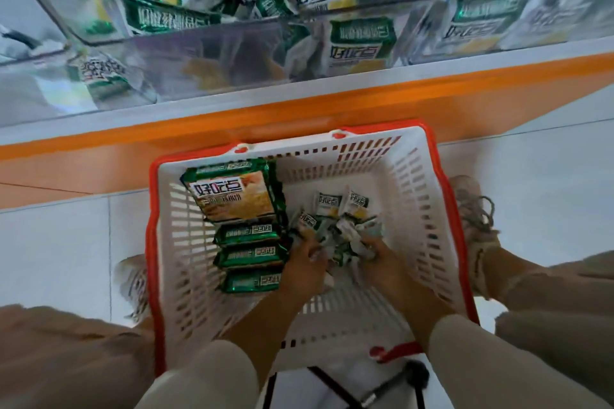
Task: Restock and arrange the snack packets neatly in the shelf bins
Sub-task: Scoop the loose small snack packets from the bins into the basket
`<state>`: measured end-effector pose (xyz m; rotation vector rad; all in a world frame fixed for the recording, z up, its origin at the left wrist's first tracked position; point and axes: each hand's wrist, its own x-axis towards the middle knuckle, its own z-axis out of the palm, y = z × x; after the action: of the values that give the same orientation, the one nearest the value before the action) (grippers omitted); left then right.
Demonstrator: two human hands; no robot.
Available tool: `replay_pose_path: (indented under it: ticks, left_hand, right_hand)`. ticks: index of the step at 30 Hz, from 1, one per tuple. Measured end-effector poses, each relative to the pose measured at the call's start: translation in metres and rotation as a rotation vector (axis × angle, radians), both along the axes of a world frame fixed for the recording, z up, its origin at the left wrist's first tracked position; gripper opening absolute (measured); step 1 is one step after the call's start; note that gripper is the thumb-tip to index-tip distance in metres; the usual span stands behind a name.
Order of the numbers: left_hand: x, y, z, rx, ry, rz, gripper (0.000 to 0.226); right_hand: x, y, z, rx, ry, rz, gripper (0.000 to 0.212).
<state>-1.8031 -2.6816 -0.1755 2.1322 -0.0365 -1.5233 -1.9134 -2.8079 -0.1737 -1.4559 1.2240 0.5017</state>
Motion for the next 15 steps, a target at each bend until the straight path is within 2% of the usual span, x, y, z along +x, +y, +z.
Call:
replay_pose_path:
  ticks: [5, 7, 10, 12, 15]
  left_hand:
    - [0.022, 0.005, 0.023, -0.065, -0.069, -0.078, 0.03]
    - [0.035, 0.007, 0.049, -0.105, -0.136, -0.097, 0.022]
    - [0.057, 0.014, 0.101, -0.195, -0.261, -0.067, 0.03]
    - [0.073, 0.025, 0.142, -0.251, -0.412, -0.088, 0.027]
    - [0.104, 0.055, 0.209, -0.409, -0.665, -0.113, 0.024]
  right_hand:
    - [0.008, -0.007, 0.018, -0.054, 0.028, -0.088, 0.041]
    - [0.018, -0.011, 0.036, -0.129, -0.027, -0.144, 0.034]
    - [0.038, -0.009, 0.072, -0.284, -0.178, -0.16, 0.02]
    - [0.054, 0.001, 0.109, -0.323, -0.305, -0.114, 0.012]
    - [0.08, 0.023, 0.176, -0.362, -0.52, -0.001, 0.013]
